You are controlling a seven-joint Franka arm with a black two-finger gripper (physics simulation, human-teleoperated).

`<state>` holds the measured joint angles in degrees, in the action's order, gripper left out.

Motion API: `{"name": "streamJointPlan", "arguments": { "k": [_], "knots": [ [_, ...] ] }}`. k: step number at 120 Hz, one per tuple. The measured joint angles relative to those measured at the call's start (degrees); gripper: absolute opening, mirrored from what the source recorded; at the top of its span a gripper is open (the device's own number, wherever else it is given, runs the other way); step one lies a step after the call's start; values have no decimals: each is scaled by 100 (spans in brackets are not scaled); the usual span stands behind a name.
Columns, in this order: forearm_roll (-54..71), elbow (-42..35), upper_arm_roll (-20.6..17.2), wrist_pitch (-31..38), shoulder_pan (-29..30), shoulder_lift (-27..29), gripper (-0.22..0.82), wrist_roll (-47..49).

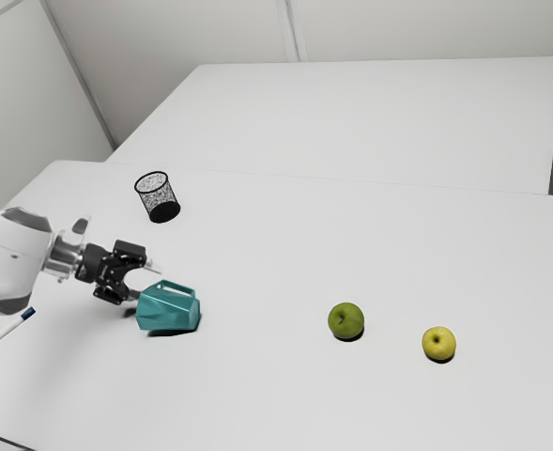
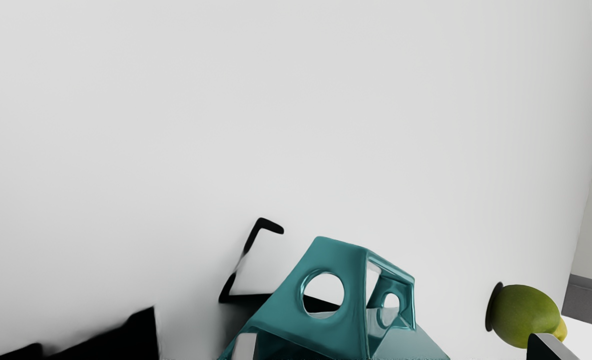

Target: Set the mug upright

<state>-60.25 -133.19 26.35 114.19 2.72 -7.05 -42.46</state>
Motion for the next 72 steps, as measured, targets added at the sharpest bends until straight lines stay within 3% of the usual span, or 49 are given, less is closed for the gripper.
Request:
{"name": "streamJointPlan", "arguments": {
  "k": [45,72],
  "knots": [
    [-45,-88,-15,58,-199,-41,58,-356],
    [-94,-123,-9,85,-223,-26,8,-462]
  ]
}}
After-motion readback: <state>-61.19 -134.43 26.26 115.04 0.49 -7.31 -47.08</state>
